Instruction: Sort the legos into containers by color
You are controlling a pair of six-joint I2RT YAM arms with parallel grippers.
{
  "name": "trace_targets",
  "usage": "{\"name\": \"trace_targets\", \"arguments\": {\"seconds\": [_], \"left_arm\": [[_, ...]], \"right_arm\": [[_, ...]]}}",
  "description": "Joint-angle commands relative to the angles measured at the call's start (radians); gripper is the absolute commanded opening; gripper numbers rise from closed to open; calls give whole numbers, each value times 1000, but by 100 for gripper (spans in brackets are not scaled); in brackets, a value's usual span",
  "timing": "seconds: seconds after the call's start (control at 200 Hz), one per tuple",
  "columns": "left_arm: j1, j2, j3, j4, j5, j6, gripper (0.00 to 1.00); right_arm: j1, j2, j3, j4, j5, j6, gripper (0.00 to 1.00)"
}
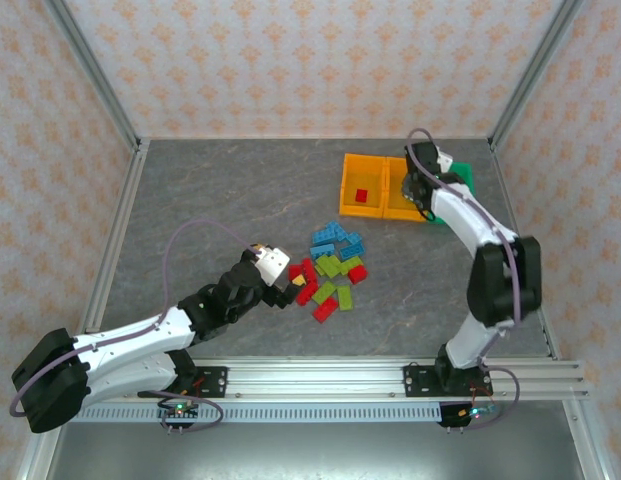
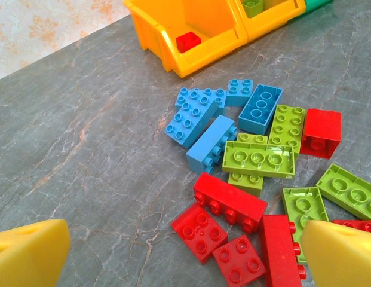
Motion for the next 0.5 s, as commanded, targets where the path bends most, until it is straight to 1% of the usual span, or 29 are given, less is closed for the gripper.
{"name": "trace_targets", "arguments": {"seconds": [0.0,0.105,0.16,0.205,0.28,0.34,0.41,0.495], "left_arm": [[2,-15,33,5,-24,15,100],[2,-10,40,-5,-32,21,100],[3,-11,38,-5,-37,21,100],[3,-11,34,1,-47,23,100],[3,-4,29,16,-66,25,100],[3,7,28,24,-80,17,100],[4,17,37,25,-89,-5,100],[6,21,77,-20,-93,-70,100]], "right_arm": [[-1,129,163,-83,13,-38,29],[-5,234,300,-159,21,-32,40],[-5,246,333,-191,1,-28,47],[-5,229,327,-195,-23,-17,51],[-5,158,248,-152,-60,5,53],[-5,73,170,-122,-98,29,53],[-2,-49,58,-100,-176,59,53],[13,-224,-99,-51,-316,83,53]]}}
